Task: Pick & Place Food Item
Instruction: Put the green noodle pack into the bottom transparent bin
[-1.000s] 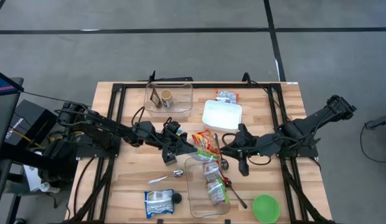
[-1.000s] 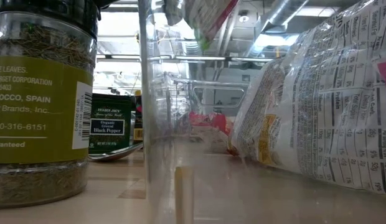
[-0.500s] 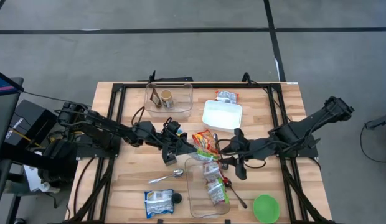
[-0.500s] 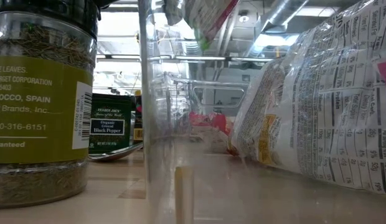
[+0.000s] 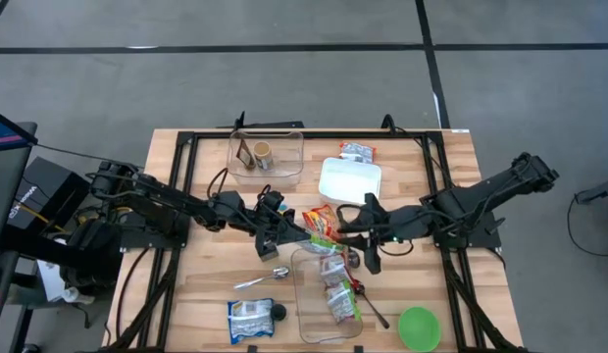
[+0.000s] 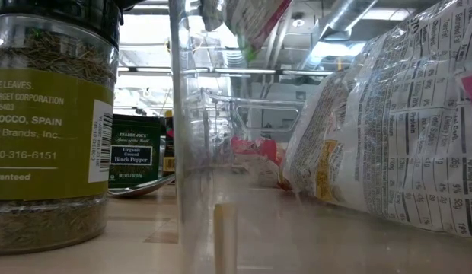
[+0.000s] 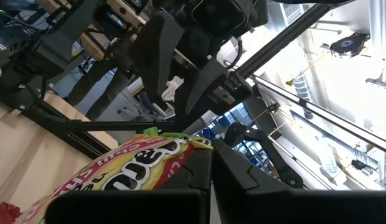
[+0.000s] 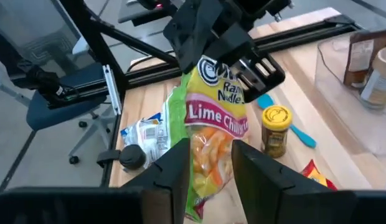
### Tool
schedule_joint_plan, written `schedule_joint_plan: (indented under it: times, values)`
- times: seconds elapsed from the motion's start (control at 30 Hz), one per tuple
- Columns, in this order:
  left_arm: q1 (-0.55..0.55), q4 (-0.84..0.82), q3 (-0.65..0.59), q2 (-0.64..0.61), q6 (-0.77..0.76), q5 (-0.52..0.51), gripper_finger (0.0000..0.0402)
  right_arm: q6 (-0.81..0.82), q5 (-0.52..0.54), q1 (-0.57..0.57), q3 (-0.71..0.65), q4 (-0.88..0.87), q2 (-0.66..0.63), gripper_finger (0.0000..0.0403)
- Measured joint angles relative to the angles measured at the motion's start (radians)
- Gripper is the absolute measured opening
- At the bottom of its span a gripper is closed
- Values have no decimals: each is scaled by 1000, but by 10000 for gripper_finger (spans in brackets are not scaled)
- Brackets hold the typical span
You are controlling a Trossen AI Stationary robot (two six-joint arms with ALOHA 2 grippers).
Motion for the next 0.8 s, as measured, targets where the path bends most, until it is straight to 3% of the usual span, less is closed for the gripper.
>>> schedule_joint_plan:
  times: [0.23, 0.53, 0.63, 0.8]
  values:
    - [0, -5, 0, 0, 0, -8, 0, -56, -78, -59, 0, 52, 2, 116]
    - [0, -16, 0, 0, 0, -8, 0, -32, -194, -129, 0, 199, 2, 149]
    - [0, -16, 0, 0, 0, -8, 0, -30, -270, -153, 1, 228, 2, 153]
    - [0, -16, 0, 0, 0, -8, 0, -34, -285, -171, 122, 15, 4, 145]
